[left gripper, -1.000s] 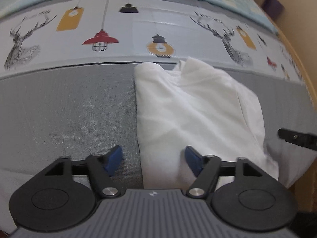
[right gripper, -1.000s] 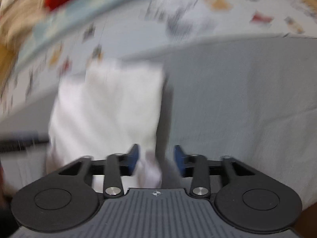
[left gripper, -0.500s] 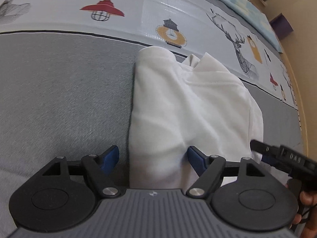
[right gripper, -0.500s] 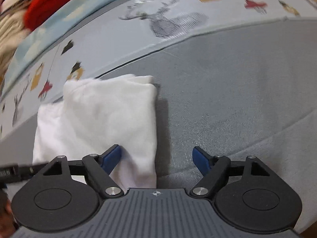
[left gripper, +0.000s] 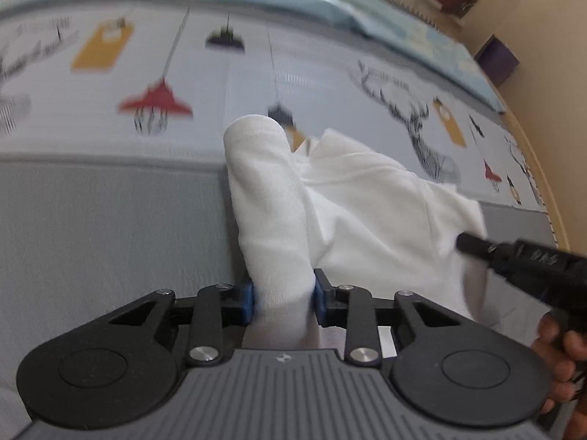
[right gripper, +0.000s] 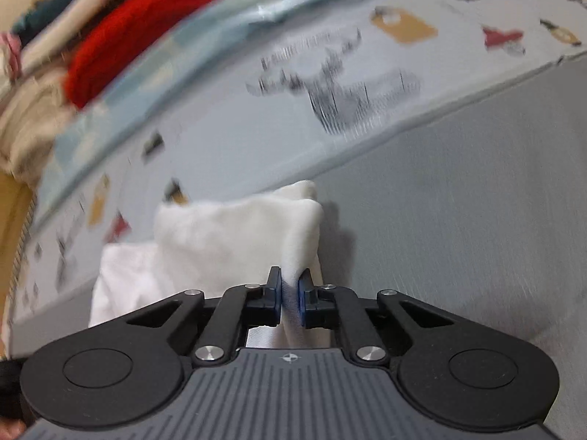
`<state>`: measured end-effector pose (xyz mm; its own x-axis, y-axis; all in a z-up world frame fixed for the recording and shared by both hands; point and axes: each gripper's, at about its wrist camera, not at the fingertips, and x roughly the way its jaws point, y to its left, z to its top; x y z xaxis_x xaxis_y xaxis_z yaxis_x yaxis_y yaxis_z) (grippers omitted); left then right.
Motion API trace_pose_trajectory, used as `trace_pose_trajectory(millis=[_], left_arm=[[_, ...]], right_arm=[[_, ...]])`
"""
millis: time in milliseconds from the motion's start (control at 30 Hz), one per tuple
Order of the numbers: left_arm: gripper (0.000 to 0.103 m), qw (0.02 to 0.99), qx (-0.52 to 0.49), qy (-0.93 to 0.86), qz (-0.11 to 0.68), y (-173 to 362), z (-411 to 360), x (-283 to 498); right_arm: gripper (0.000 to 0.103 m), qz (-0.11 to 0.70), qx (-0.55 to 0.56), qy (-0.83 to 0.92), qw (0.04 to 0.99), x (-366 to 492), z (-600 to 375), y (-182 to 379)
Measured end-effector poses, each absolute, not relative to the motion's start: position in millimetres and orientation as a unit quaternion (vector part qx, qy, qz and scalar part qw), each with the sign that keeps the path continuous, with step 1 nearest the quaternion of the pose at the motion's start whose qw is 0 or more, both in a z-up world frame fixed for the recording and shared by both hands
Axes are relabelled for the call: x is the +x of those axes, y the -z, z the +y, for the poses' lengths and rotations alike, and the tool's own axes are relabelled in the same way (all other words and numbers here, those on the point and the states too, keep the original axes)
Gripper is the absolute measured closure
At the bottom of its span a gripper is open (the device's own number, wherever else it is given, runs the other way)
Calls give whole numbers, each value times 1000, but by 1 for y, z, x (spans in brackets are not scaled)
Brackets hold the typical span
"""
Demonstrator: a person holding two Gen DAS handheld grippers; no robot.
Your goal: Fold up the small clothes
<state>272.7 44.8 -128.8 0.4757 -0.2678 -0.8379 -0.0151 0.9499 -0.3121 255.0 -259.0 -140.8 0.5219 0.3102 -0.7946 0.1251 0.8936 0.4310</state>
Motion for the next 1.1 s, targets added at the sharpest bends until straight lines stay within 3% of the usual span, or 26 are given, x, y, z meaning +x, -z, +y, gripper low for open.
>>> trace_pose_trajectory(millis=[133,233,300,333,500,600,733,900,1100], left_arm=[[67,890,-140,60,431,98,53,270],[53,917,-127,22,376,80,62,264],[49,915,-126,18,382,78,68,267],[49,907,-137,23,397,82,71,268],[49,871,-169,23,462,105,83,266],[49,858,-171,27,484,115,84,266],[49,849,-152,26,505,127,81,261],[49,855,-127,61,499,119,72,249],[49,857,-47,52,510,128,56,239]], right_arm=[[95,393,231,-80,886,253,-247,110],[92,323,191,-76,924,251,-230,92],[70,309,153,-37,938,253,-224,88],[53,316,137,-22,939,256,-221,89],[52,357,143,-29,923,258,-221,101],[52,423,146,-55,893,260,-218,116],[53,524,22,-13,851,259,-196,153],[54,501,54,4,864,253,-211,142],[55,408,85,-16,909,236,-214,105]])
